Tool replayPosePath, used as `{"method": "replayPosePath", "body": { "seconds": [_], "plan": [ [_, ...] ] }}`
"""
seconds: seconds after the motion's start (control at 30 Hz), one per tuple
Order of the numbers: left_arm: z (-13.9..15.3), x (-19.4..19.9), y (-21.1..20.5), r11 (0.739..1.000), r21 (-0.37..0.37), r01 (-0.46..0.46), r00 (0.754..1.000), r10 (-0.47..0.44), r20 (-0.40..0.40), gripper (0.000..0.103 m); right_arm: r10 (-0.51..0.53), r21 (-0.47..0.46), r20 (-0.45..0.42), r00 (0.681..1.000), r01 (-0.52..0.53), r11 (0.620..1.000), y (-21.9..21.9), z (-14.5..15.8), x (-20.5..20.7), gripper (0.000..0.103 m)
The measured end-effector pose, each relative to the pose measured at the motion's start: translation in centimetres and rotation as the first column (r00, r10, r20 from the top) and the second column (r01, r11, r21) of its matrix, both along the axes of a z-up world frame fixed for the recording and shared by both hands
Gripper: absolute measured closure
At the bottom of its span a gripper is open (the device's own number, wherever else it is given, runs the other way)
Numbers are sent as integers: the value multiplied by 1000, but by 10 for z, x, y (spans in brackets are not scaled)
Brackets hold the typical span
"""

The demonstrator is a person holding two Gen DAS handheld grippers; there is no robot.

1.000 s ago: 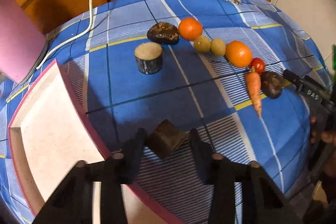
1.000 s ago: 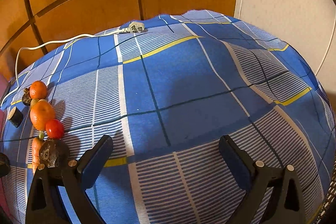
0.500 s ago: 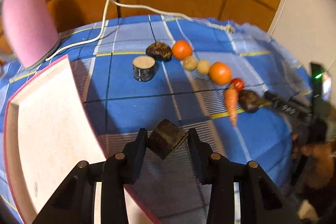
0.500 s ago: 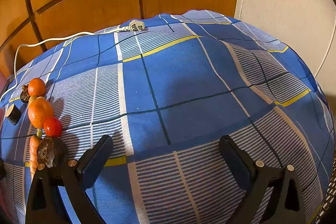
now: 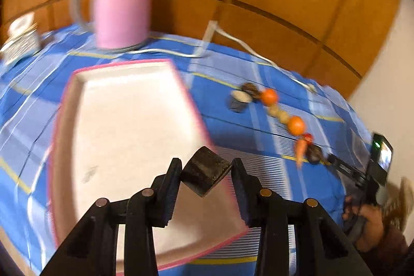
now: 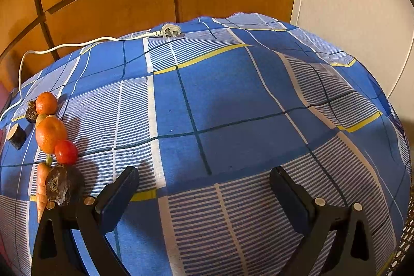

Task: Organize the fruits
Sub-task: 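Carry the log slice into the pink tray and open the left tool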

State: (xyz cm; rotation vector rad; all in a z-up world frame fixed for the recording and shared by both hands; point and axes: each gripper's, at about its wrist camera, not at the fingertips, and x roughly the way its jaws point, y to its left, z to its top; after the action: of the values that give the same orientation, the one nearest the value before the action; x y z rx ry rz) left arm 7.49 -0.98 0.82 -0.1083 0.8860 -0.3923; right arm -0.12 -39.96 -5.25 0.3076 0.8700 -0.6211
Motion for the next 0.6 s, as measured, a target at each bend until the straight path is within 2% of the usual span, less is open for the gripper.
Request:
{"method": "replayPosePath", "body": {
  "seconds": [0.13,0.33,0.5,0.6],
  "plan": [
    [-12,9,32,992,42,-116,993,117,-27,63,6,-4,-2,1000,-6,1000,1,0,0,0],
    [-28,26,63,954,101,-283,957,289,-41,63,12,-11,-6,1000,-12,1000,3,0,0,1],
    [-43,35,68,936,116,-333,937,342,-67,63,19,-18,-11,1000,-19,1000,4,0,-1,1],
    [-44,39,64,924,137,-356,930,365,-45,62,20,-21,-15,1000,-20,1000,5,0,-1,1]
  ]
}}
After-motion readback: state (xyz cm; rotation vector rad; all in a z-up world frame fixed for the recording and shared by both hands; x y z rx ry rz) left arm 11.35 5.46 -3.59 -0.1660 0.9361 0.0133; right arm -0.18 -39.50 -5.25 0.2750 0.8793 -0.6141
